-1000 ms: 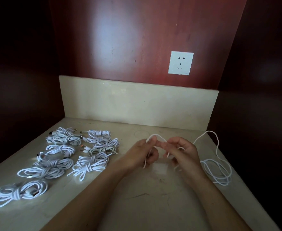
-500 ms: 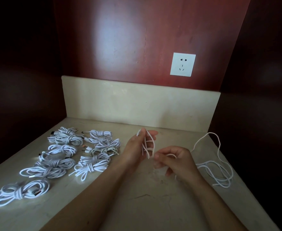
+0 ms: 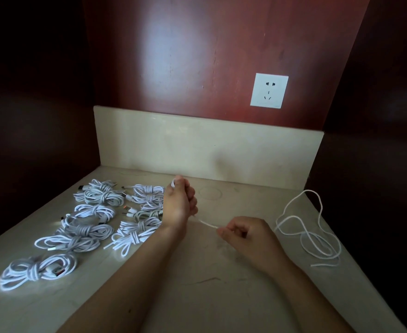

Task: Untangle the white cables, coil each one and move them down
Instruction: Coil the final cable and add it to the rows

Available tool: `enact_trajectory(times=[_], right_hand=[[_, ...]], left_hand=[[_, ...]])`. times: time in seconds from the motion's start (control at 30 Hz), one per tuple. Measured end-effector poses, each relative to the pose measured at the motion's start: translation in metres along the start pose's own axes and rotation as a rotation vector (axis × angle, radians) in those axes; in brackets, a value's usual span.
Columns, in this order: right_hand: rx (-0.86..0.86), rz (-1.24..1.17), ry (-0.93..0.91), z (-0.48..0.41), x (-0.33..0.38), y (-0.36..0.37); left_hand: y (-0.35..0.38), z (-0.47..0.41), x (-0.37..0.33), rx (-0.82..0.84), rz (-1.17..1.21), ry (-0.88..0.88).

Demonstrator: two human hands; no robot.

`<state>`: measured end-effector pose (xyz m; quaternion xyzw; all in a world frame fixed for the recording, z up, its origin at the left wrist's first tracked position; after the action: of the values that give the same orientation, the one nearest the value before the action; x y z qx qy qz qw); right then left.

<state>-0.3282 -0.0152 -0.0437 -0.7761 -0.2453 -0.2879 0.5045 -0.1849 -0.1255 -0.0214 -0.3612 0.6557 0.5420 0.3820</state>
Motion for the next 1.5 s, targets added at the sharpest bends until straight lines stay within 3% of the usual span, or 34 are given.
enact_trajectory(times=[0.17,0.33,0.43,0.57,0.7,0.93,1.1,1.3,1.5], right_hand=[[-0.038,0.034,-0.134,0.010,0.020,0.001],[-0.102,-0.031,-0.164,0.010,0.023,-0.005],[-0.186,-0.006,-0.173,0.010,0.023,-0.011],[-0.399,-0.038,-0.109,0.003,0.012,-0.023],[-0.381,-0.329,-0.055,-0.001,0.006,-0.025],[-0.364,-0.274,-0.069,-0.003,0.000,-0.019],[-0.392,-0.231,-0.038,0.002,0.002,-0.019],[-0.355,0.019,-0.056,0.007,0.010,-0.008],[-0.239,0.255,-0.198,0.002,0.011,0.003]], left_hand=[[-0.003,-0.002,0.009,0.065,-0.610,0.332],[0.015,0.015,0.016,0.467,-0.909,0.218],[0.025,0.027,0.019,0.697,-0.895,0.036],[0.029,0.041,0.019,0.825,-0.773,-0.152],[0.032,0.048,0.011,0.993,-0.648,-0.040],[0.032,0.043,-0.001,0.801,-0.488,0.158],[0.028,0.034,-0.004,0.547,-0.500,0.261],[0.024,0.027,0.000,0.468,-0.251,0.142],[0.029,0.026,-0.001,0.358,0.249,-0.173]])
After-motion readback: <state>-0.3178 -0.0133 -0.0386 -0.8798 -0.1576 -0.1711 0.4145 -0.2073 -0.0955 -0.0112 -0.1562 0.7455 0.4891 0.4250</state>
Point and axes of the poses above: each hand's wrist, its own z-axis away from the middle knuckle, its own y-axis out of the palm, x = y × z, the point moved 3 cm from there along -z, towards the middle knuckle, and after that the axes turned 5 degrees about y, right-handed, at the moved point
